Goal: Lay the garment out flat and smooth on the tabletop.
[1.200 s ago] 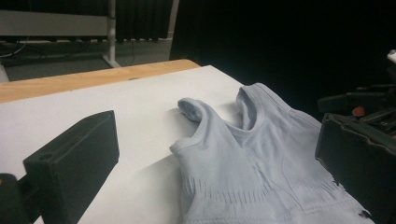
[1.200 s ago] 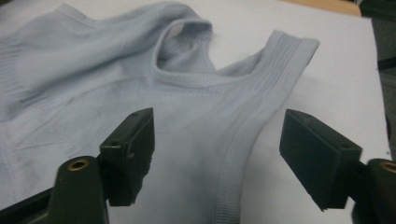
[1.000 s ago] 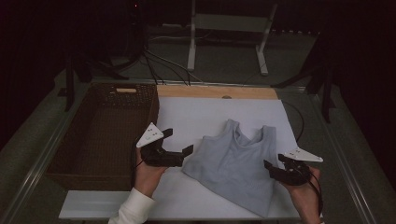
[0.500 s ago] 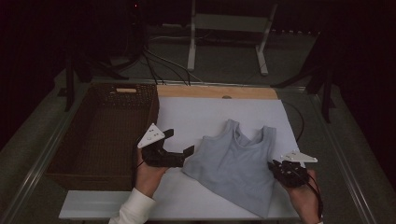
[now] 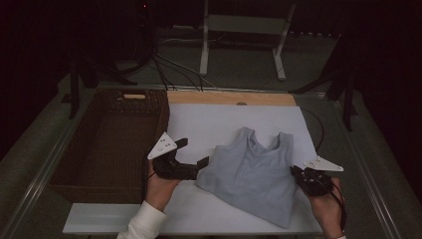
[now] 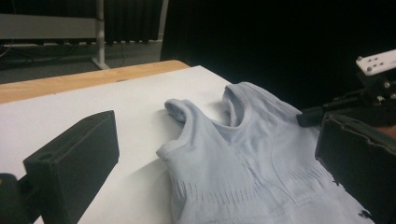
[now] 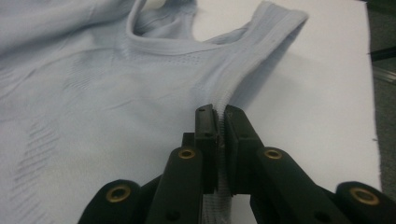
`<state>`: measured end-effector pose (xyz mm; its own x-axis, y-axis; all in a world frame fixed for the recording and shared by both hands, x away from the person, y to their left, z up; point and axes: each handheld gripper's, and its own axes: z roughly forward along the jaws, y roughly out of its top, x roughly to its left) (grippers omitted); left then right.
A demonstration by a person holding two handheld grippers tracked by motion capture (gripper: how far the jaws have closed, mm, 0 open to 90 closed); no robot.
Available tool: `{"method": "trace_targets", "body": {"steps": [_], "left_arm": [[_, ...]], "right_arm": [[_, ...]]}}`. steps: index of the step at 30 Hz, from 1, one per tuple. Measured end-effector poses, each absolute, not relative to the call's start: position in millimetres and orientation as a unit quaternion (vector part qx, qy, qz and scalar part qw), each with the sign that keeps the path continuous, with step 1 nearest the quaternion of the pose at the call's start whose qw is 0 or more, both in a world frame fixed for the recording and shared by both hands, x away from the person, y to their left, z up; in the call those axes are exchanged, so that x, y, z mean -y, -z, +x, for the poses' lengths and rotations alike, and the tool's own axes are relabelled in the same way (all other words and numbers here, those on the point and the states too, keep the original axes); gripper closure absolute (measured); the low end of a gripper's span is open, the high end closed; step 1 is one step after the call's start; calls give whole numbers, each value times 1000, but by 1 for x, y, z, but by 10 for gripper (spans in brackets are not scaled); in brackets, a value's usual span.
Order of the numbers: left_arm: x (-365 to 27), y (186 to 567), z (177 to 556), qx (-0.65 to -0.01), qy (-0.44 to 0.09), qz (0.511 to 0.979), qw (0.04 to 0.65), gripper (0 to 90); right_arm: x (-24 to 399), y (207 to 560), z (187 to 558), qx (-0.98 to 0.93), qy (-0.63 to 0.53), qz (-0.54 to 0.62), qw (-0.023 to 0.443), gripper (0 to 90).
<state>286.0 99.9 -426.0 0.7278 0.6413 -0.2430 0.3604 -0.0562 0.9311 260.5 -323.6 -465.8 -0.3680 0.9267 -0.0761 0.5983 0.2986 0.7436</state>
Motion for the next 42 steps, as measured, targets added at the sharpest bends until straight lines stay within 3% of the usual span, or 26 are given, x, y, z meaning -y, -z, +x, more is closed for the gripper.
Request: {"method": "trace_targets", "body": {"steps": [15,17,21,26,37,42], "left_arm": [[-95,429,286,-343,-116,723,588,7],[-95,430,286,-343,-116,723,588,6],[-96,429,286,-345,-117,720,591,6],[-98,428,286,-345,-122,717,593,6],[-97,428,285,-342,-130,721,589,6],[-97,428,284,-339,-133,719,591,8]], "right_arm": [[338,466,274,-741,-316,516,291,844],[338,464,273,-737,-322,519,290,745],[338,459,267,-735,-334,517,284,463],[338,452,257,-720,-355,529,274,311],[330,463,239,-733,-350,527,248,287],[327,470,232,-741,-335,532,236,331]]}}
